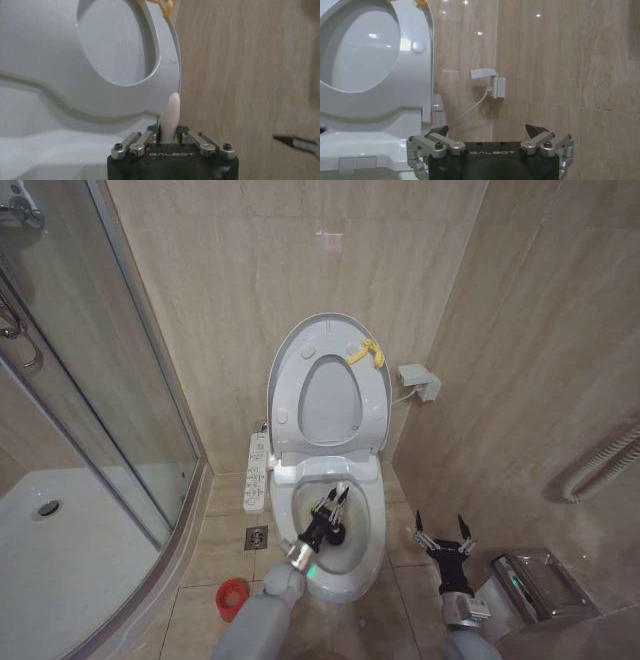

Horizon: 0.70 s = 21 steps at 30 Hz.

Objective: Open the toilet lid, clean the toilet bowl with a toilet brush, close the toilet lid, and flush.

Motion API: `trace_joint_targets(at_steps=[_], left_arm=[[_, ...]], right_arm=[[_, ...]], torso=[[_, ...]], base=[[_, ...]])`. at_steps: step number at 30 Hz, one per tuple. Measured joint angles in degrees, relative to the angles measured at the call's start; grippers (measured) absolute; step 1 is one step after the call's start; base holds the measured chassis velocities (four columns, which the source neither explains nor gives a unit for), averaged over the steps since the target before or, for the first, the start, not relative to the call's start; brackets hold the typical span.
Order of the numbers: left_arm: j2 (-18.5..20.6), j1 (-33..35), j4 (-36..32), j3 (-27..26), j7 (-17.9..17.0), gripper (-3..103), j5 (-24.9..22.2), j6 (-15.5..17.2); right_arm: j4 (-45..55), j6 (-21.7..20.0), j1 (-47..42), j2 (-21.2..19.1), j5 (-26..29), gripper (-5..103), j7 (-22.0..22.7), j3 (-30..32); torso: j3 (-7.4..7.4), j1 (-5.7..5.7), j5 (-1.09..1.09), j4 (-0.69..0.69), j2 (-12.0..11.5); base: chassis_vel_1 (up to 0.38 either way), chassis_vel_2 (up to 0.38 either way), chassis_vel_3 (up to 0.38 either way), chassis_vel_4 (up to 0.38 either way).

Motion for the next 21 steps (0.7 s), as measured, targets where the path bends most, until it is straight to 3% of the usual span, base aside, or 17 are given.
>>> trace_joint_targets(at_steps=[3, 9, 21], left_arm=[[3.8, 1.9, -1.9, 0.0, 0.0, 22, 0.3, 0.5], [7.4, 3.7, -1.6, -1.5, -0.2, 22, 0.7, 0.8], [1.4, 0.3, -1.7, -0.8, -1.1, 22, -1.3, 0.0]], right_arm=[[0.0, 0.0, 0.2, 0.1, 0.0, 100, 0.0, -0.2], [-0.1, 0.0, 0.4, 0.6, -0.3, 100, -0.1, -0.7], [0.1, 0.0, -0.4, 0.8, -0.8, 100, -0.1, -0.7]], torso=[[0.01, 0.0, 0.01, 0.02, 0.0], [0.01, 0.0, 0.01, 0.02, 0.0], [0.02, 0.01, 0.01, -0.02, 0.0]], base=[[0.0, 0.0, 0.0, 0.0], [0.0, 0.0, 0.0, 0.0], [0.0, 0.0, 0.0, 0.0]])
